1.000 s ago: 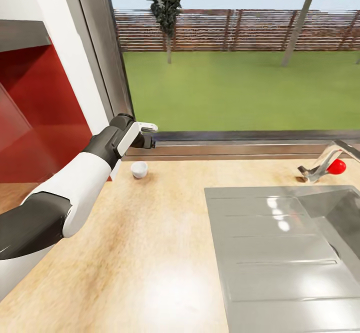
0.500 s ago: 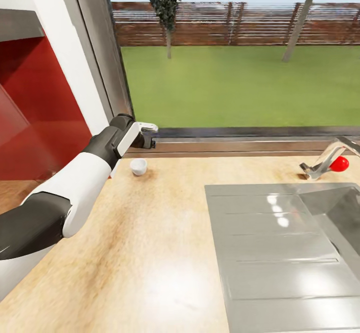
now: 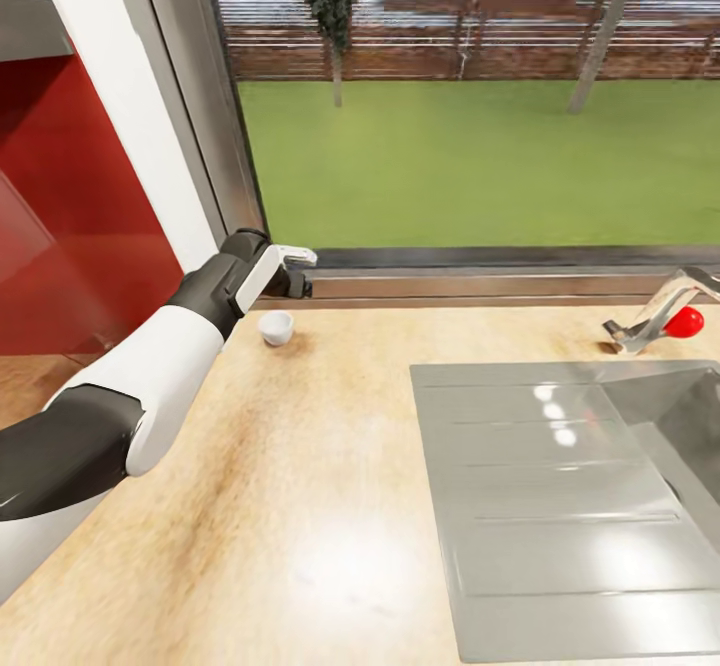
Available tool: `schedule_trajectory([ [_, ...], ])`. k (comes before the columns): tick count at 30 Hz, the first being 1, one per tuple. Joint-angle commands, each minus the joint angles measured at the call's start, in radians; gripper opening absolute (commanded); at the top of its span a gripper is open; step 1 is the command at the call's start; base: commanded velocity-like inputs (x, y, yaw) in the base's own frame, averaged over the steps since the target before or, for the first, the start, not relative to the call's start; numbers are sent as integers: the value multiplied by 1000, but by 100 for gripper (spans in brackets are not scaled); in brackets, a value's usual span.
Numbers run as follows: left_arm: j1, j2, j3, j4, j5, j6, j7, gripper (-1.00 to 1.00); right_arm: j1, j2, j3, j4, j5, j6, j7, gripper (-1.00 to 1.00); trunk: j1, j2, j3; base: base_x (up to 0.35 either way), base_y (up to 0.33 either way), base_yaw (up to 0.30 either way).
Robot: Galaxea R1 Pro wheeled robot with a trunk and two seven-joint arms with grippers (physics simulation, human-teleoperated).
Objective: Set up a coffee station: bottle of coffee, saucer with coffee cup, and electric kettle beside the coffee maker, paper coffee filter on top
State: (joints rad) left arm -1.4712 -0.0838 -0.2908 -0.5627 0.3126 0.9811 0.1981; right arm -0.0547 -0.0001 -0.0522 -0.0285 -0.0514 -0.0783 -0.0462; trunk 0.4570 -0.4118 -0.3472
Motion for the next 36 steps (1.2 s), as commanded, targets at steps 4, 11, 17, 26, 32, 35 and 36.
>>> schedule_trajectory([
  [4,-1,2,-5,-1,55,-7,9,100,-1,0,-5,1,-5,-5,0,100,0,-2,-8,0,0,0],
  [11,8,3,-6,0,66,-21,9,100,-1,0,-5,1,-5,-5,0,100,0,-2,-19,0,0,0],
  [17,17,4,-7,-2,65,-24,9,100,-1,0,-5,1,-5,-5,0,100,0,-2,-29,0,0,0],
  [26,19,4,-8,-2,65,-25,9,100,-1,-1,-5,1,-5,-5,0,100,0,-2,-43,0,0,0],
  [32,19,9,-8,0,63,-25,9,100,-1,0,-5,1,-5,-5,0,100,0,-2,-53,0,0,0],
  [35,19,10,-8,2,64,-25,9,100,-1,0,-5,1,-5,-5,-1,100,0,-2,-58,0,0,0],
  [36,19,10,-8,3,65,-25,9,100,-1,0,-5,1,-5,-5,-1,100,0,-2,-59,0,0,0],
])
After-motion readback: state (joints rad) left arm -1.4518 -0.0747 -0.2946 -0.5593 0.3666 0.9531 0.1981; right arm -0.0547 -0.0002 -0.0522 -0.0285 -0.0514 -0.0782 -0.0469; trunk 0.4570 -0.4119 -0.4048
